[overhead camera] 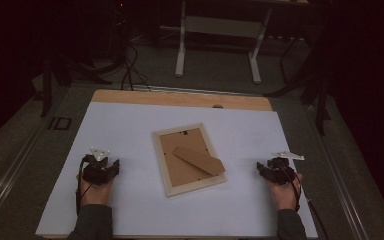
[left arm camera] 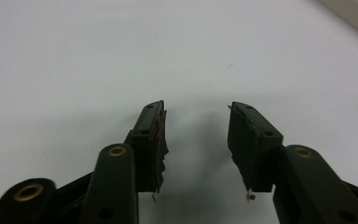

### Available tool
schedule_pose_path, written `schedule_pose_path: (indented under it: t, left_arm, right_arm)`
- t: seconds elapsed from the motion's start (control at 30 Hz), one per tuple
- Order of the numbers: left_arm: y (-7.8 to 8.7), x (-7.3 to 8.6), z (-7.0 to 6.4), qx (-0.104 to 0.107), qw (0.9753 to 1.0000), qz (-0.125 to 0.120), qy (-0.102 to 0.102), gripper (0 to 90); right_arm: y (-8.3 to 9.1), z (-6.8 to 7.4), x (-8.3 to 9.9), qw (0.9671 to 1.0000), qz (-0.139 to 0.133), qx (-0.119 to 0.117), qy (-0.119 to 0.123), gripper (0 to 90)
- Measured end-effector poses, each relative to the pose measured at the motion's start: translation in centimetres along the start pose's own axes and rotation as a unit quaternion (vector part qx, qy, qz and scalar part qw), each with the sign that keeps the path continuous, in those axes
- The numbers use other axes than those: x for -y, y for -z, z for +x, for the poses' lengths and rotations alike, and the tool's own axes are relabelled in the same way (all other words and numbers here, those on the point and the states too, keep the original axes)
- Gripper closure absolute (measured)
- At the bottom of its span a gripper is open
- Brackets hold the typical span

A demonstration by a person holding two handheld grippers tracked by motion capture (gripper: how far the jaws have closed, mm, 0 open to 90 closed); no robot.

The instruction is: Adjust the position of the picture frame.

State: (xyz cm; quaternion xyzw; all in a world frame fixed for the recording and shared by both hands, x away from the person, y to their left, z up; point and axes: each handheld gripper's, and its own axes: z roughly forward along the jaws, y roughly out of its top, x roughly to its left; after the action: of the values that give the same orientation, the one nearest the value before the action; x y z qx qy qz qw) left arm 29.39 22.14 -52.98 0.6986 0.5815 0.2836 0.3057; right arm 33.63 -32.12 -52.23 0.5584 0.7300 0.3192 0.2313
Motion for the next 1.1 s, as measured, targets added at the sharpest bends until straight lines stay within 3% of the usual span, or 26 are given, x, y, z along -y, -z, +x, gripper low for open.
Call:
schedule_pose_path:
  t: [0.03,0.13,0.27,0.47,0.67,0.8,0.93,1.1]
  left_arm:
    - [0.4,-0.4,-0.5,0.017,0.9997,-0.011,-0.014,58.5]
    - [0.5,-0.6,-0.7,0.034,0.9991,-0.014,-0.019,58.6]
    - [0.9,-1.0,-1.2,0.046,0.9978,-0.025,-0.040,59.0]
    - [1.1,-1.3,-1.7,0.097,0.9941,-0.025,-0.041,63.0]
    - [1.0,-1.3,-2.1,0.108,0.9925,-0.016,-0.056,76.9]
    - [0.9,-1.3,-2.2,0.117,0.9915,-0.015,-0.055,90.0]
    - [0.8,-1.3,-2.3,0.117,0.9917,-0.012,-0.054,90.0]
    - [0.7,-1.3,-2.5,0.101,0.9939,-0.009,-0.043,90.0]
  right_arm:
    - [0.2,0.3,-0.2,0.9999,-0.011,-0.005,0.009,57.7]
    - [0.3,0.5,-0.3,0.9997,-0.017,-0.009,0.016,58.3]
    - [0.4,0.8,-0.4,0.9993,-0.021,-0.020,0.026,59.2]
    - [0.4,1.2,-0.5,0.9983,-0.024,-0.046,0.026,63.9]
    - [0.6,2.3,-0.9,0.9968,-0.026,-0.059,0.047,72.2]
    - [0.5,3.1,-1.0,0.9953,-0.024,-0.075,0.056,79.4]
    - [0.3,3.6,-1.0,0.9940,-0.022,-0.086,0.063,88.5]
    - [0.2,4.2,-1.0,0.9924,-0.021,-0.102,0.065,89.7]
